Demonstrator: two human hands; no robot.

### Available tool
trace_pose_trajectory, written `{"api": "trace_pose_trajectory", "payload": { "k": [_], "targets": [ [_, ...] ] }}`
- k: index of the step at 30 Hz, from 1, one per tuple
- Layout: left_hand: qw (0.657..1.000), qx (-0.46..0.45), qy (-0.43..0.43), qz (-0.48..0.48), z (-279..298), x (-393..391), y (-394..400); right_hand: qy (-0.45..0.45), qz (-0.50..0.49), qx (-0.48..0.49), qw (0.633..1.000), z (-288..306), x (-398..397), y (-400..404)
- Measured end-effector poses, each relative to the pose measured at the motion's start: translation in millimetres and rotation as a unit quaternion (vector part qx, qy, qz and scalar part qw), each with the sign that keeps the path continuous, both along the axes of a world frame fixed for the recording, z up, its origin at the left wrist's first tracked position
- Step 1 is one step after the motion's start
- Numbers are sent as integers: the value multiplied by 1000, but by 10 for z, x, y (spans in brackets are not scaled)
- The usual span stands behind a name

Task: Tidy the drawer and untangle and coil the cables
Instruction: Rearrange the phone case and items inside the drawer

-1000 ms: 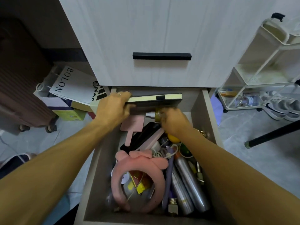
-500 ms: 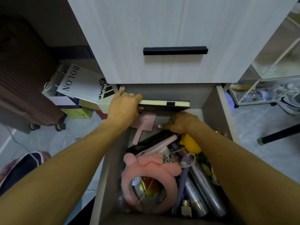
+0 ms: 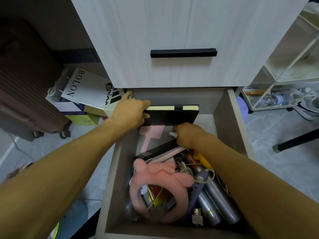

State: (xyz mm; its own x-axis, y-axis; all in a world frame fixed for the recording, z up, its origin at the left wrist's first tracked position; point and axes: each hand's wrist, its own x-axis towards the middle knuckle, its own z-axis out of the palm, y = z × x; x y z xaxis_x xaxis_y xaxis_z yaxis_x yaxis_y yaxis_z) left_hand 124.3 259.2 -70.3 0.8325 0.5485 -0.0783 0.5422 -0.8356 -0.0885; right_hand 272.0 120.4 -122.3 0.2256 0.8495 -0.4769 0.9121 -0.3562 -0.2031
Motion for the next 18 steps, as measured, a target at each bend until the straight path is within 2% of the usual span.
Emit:
{"api": "trace_pose_trajectory", "payload": {
  "k": [2,4,9,12,15,18],
  "targets": [
    [996,16,-85,3,-60,2,-16,-32,26,14,999,52,-15,35],
    [991,25,-133,15,-71,23,20,-53,41,27,997,49,-18,119],
    [992,40,-116,12,-106,112,155,-5,72,-6,997,-123,-163,409],
    [989,53,-136,12,-115,122,204,17,36,-27,999,-296,-236,533],
    [988,41,-146,17,-146,120,228,-5,10,-21,1000,-428,-291,587],
    [988,28,-148,19,-148,132,242,-36,51,-45,997,-370,-247,585]
  ]
}}
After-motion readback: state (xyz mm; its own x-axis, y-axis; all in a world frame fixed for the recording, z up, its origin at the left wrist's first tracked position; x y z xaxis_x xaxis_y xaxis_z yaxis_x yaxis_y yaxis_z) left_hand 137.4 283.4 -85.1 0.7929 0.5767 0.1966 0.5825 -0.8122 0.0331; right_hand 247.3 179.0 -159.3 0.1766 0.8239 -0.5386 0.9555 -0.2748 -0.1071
